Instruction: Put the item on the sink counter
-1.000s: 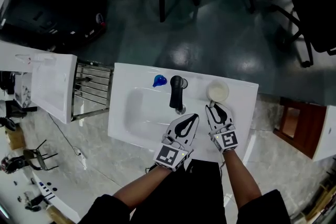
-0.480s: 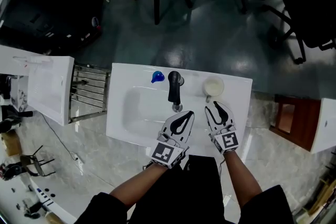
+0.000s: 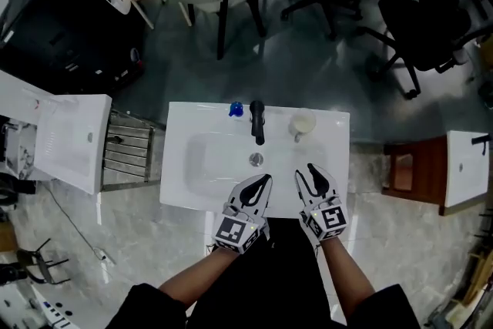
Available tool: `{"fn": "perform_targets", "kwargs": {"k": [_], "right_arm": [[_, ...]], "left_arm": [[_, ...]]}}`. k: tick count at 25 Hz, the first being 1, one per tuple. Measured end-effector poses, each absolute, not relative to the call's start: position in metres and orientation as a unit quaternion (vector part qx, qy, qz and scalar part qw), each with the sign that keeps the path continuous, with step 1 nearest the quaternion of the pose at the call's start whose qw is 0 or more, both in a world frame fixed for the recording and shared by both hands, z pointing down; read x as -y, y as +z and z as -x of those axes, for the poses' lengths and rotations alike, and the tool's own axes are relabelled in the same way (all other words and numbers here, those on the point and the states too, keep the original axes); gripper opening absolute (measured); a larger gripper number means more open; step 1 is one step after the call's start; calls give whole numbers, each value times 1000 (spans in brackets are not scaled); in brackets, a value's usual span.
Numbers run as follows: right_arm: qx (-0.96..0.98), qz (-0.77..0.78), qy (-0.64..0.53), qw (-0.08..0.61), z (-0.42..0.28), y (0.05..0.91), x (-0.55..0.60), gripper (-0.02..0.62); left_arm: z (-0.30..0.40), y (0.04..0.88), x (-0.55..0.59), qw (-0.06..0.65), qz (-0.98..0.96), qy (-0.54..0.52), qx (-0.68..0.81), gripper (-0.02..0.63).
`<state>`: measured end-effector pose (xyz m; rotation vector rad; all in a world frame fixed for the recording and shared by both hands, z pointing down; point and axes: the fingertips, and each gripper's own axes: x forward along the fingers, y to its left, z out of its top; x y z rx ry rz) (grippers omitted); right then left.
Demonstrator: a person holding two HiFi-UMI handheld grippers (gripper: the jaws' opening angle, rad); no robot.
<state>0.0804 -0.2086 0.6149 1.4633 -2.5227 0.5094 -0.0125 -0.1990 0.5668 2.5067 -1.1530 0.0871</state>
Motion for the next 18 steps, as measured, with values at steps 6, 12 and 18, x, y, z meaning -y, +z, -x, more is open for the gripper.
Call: {"fn": "perform_targets", "kwargs": {"k": [6, 12, 18], "right_arm": [[840, -511, 159, 89, -50, 562, 150, 149], [840, -516, 143, 87, -15, 516, 104, 149], [836, -521, 141, 96, -4, 489, 63, 149]], "left_arm": [[39, 535, 142, 195, -893, 26, 404, 15], [53, 509, 98, 192, -901, 17, 389, 15], [58, 488, 58, 193, -908, 10, 371, 15]]}}
